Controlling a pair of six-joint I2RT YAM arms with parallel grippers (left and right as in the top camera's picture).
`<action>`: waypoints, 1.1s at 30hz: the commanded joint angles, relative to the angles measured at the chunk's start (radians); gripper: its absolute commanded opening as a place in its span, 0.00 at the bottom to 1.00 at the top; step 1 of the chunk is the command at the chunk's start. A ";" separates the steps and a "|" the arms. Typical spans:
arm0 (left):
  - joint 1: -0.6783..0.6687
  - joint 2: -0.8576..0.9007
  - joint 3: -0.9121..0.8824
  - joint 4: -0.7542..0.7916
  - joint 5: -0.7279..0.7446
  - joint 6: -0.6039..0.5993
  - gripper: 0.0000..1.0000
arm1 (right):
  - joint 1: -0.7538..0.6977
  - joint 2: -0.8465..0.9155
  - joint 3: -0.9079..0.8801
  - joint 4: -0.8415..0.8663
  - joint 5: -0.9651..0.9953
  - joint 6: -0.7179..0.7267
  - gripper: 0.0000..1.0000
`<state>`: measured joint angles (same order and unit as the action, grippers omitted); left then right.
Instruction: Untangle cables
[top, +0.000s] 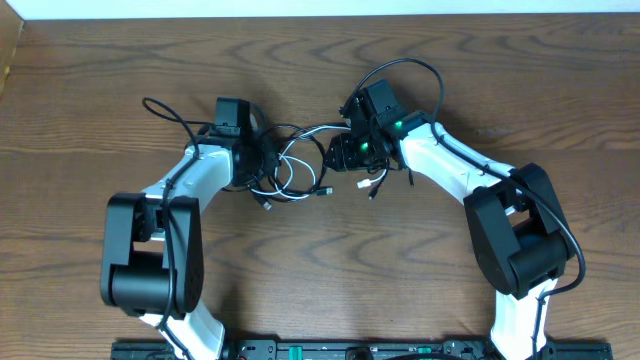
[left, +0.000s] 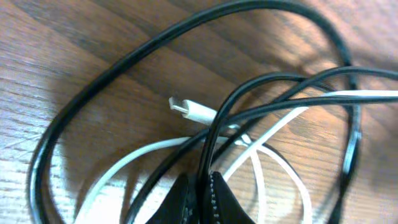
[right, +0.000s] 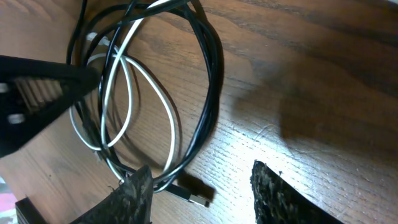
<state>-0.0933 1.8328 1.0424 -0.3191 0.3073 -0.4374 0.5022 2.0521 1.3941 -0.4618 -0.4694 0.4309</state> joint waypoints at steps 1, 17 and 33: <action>0.031 -0.095 0.005 -0.014 0.060 0.029 0.08 | 0.002 -0.021 0.005 0.014 0.011 -0.022 0.46; 0.064 -0.485 0.005 0.036 0.217 0.036 0.07 | -0.054 -0.039 0.005 0.183 -0.182 -0.021 0.39; 0.064 -0.784 0.005 0.280 0.184 0.040 0.07 | -0.172 -0.040 0.005 0.179 -0.555 -0.100 0.41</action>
<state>-0.0334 1.0660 1.0420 -0.0628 0.5102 -0.4175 0.3428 2.0457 1.3941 -0.2798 -0.9421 0.3656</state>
